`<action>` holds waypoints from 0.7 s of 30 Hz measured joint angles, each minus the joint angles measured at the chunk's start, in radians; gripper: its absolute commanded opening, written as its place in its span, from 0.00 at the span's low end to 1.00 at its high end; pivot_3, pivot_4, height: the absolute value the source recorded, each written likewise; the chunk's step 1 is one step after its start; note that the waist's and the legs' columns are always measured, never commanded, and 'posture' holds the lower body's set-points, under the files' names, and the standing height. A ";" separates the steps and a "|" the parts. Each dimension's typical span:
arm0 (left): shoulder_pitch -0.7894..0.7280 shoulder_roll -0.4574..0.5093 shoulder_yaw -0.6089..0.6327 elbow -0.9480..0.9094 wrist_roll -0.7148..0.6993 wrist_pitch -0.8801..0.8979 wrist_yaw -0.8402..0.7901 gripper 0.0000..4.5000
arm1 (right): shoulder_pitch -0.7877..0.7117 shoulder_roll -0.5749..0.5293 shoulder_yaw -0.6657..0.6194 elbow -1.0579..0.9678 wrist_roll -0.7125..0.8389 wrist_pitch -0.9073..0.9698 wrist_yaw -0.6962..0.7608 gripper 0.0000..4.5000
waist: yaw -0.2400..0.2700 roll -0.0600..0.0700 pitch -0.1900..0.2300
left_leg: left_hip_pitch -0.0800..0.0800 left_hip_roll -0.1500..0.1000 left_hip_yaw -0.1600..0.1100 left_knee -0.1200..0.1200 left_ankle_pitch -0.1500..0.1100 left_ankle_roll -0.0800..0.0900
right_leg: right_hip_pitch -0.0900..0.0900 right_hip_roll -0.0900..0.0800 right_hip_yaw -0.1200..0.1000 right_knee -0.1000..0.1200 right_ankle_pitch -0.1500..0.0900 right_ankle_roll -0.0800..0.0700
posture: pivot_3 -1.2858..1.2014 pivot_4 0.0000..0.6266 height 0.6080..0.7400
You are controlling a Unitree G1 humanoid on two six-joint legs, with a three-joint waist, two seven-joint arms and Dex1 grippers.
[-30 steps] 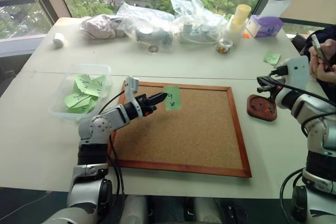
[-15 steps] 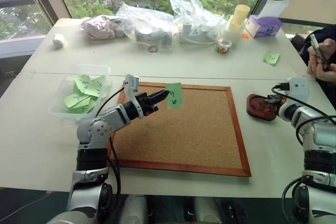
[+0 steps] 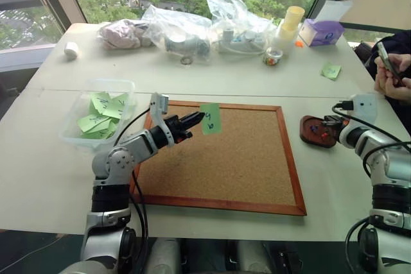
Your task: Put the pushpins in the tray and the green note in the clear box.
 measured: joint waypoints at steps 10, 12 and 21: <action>0.000 0.000 -0.012 0.000 0.000 -0.007 -0.002 0.01 | 0.042 0.030 0.006 -0.082 0.033 0.058 -0.021 0.00 | 0.001 0.000 0.000 | 0.000 0.000 0.000 0.000 0.000 0.000 | 0.000 0.000 0.000 0.000 0.000 0.000 | 0.52 0.24 1.00; 0.001 0.001 -0.013 0.000 0.000 -0.008 -0.002 0.01 | 0.044 0.030 0.005 -0.082 0.035 0.058 -0.022 0.00 | 0.000 0.000 0.000 | 0.000 0.000 0.000 0.000 0.000 0.000 | 0.000 0.000 0.000 0.000 0.000 0.000 | 0.52 0.24 1.00; 0.009 0.005 -0.017 0.000 0.001 -0.010 -0.002 0.01 | 0.068 0.028 0.004 -0.114 0.044 0.075 -0.023 0.00 | 0.002 0.000 0.000 | 0.000 0.000 0.000 0.000 0.000 0.000 | 0.000 0.000 0.000 0.001 0.000 0.000 | 0.52 0.24 1.00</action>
